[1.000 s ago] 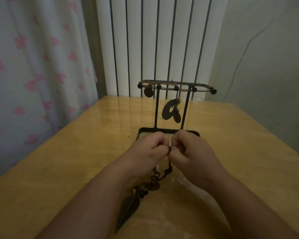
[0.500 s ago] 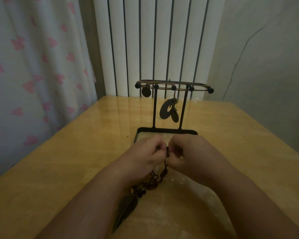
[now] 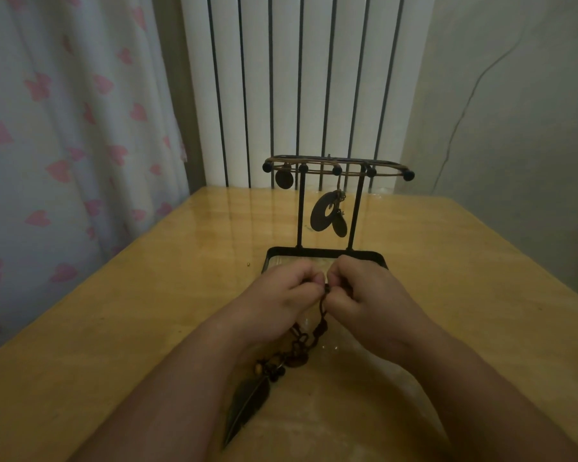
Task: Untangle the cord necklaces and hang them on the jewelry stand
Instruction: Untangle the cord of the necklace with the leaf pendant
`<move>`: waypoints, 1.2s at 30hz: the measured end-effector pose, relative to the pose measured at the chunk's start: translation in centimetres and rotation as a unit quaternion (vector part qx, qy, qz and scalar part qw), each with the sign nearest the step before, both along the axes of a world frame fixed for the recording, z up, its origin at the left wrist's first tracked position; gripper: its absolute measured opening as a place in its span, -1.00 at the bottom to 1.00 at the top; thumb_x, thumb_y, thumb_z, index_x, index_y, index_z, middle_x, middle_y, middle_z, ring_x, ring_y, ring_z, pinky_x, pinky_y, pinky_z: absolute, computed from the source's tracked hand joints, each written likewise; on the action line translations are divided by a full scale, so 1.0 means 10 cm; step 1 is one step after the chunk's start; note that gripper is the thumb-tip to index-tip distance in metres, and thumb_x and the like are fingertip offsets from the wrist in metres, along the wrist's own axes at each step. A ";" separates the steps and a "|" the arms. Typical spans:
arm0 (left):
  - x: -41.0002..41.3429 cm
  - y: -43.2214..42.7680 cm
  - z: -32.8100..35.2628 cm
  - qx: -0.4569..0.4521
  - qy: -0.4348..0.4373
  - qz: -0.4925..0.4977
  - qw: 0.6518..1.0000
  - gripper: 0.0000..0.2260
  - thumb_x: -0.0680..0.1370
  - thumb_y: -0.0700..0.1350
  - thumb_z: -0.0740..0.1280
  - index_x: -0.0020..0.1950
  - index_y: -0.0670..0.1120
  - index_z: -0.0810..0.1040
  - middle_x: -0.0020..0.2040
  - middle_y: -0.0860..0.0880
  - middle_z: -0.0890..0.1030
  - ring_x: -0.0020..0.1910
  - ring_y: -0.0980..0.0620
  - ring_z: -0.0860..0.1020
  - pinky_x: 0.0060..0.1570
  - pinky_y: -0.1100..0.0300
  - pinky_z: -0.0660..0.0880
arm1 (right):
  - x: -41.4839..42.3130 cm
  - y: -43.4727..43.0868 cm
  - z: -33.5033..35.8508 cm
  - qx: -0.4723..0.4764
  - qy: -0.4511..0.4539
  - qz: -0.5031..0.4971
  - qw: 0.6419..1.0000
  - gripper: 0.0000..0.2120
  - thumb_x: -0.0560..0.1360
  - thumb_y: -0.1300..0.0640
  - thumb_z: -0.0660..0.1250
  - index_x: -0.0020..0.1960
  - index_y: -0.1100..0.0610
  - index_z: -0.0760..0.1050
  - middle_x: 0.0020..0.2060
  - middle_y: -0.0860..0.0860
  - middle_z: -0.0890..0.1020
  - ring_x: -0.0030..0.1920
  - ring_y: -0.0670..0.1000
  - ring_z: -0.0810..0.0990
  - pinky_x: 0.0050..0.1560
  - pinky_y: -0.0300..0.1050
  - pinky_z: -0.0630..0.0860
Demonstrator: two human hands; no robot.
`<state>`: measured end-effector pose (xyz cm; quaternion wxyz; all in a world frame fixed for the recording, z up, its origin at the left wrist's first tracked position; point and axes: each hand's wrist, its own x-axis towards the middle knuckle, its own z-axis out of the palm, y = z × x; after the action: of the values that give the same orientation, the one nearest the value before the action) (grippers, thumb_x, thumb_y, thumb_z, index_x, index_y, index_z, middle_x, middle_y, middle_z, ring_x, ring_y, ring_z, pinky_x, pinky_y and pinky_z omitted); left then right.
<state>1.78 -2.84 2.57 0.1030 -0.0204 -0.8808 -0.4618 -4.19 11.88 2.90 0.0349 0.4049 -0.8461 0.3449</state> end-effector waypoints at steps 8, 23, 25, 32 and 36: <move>-0.02 0.01 0.02 0.107 0.025 0.015 0.994 -0.83 0.51 0.00 0.22 -0.27 0.14 0.49 -0.26 0.13 0.52 -0.19 0.11 0.48 -0.14 0.15 0.39 | 0.04 -0.06 -0.03 -0.164 -0.054 -0.007 0.985 -0.90 0.42 0.02 0.20 -0.20 0.04 0.43 -0.38 -0.09 0.46 -0.39 -0.18 0.38 -0.37 -0.20 0.39; -0.05 0.01 -0.02 -0.105 0.059 0.065 0.991 -0.83 0.58 -0.11 0.25 -0.19 0.09 0.41 -0.29 0.09 0.45 -0.35 0.17 0.39 -0.36 0.32 0.28 | 0.00 0.01 0.08 0.038 0.134 -0.054 0.989 -0.96 0.52 0.02 0.27 -0.08 -0.03 0.46 -0.25 -0.16 0.47 -0.23 -0.15 0.43 -0.23 -0.28 0.43; -0.05 0.01 -0.02 -0.100 0.058 0.064 0.991 -0.85 0.58 -0.12 0.25 -0.18 0.07 0.42 -0.28 0.08 0.46 -0.34 0.15 0.39 -0.34 0.28 0.29 | -0.01 0.01 0.09 0.050 0.141 -0.053 0.987 -0.95 0.53 0.02 0.25 -0.09 -0.03 0.44 -0.25 -0.15 0.46 -0.24 -0.15 0.42 -0.24 -0.28 0.41; -0.05 0.02 -0.02 -0.112 0.055 0.065 0.990 -0.82 0.57 -0.12 0.26 -0.20 0.10 0.41 -0.29 0.09 0.46 -0.35 0.17 0.39 -0.34 0.29 0.29 | 0.00 0.02 0.08 0.043 0.129 -0.050 0.989 -0.93 0.52 0.00 0.27 -0.09 -0.03 0.48 -0.27 -0.16 0.48 -0.25 -0.14 0.45 -0.26 -0.27 0.42; -0.04 0.03 -0.02 -0.127 0.053 0.070 0.988 -0.82 0.58 -0.11 0.26 -0.20 0.10 0.40 -0.24 0.08 0.46 -0.30 0.14 0.41 -0.31 0.27 0.30 | -0.01 0.00 0.08 0.080 0.135 -0.051 0.986 -0.92 0.53 0.00 0.24 -0.10 -0.03 0.45 -0.27 -0.13 0.47 -0.26 -0.12 0.43 -0.26 -0.24 0.43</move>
<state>1.40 -2.53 2.34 0.1779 0.0040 -0.9249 -0.3361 -4.28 11.84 3.75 0.1341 0.4054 -0.8781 0.2157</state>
